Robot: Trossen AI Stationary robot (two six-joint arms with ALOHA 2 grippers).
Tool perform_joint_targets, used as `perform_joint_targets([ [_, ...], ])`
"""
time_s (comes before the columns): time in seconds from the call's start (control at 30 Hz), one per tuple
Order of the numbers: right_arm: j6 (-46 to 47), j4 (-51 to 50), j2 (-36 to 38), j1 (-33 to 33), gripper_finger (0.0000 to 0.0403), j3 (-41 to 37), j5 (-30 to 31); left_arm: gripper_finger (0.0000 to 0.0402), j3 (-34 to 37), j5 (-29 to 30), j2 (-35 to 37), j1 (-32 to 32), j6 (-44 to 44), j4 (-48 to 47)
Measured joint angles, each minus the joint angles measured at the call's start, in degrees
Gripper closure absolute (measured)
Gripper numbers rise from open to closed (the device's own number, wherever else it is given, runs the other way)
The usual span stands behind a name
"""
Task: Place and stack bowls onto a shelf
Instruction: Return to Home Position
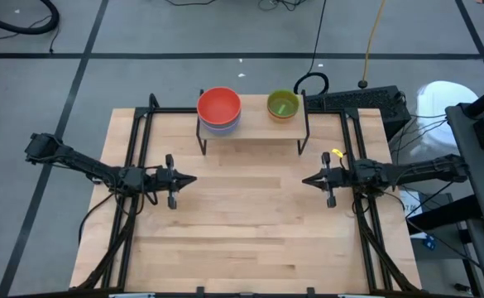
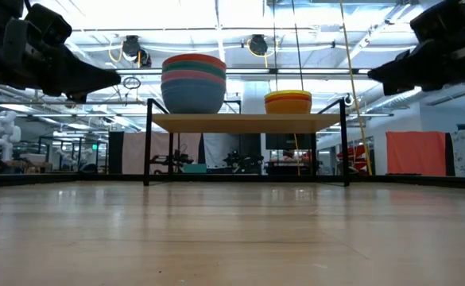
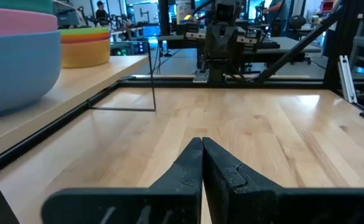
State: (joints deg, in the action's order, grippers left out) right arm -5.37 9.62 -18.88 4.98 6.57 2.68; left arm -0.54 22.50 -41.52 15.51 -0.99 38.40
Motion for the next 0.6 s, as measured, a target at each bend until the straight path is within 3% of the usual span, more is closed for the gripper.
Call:
perform_joint_targets([
  [0.37,0.6,2.4,6.2,2.5,0.0401,-4.2,0.1,0.0398,0.0,0.0,0.0,0.0,0.0,-0.2],
  [0.6,1.1,-1.6,9.4,2.7,0.0401,-4.7,-2.2,0.0395,0.0,0.0,0.2,0.0,0.0,-0.2],
])
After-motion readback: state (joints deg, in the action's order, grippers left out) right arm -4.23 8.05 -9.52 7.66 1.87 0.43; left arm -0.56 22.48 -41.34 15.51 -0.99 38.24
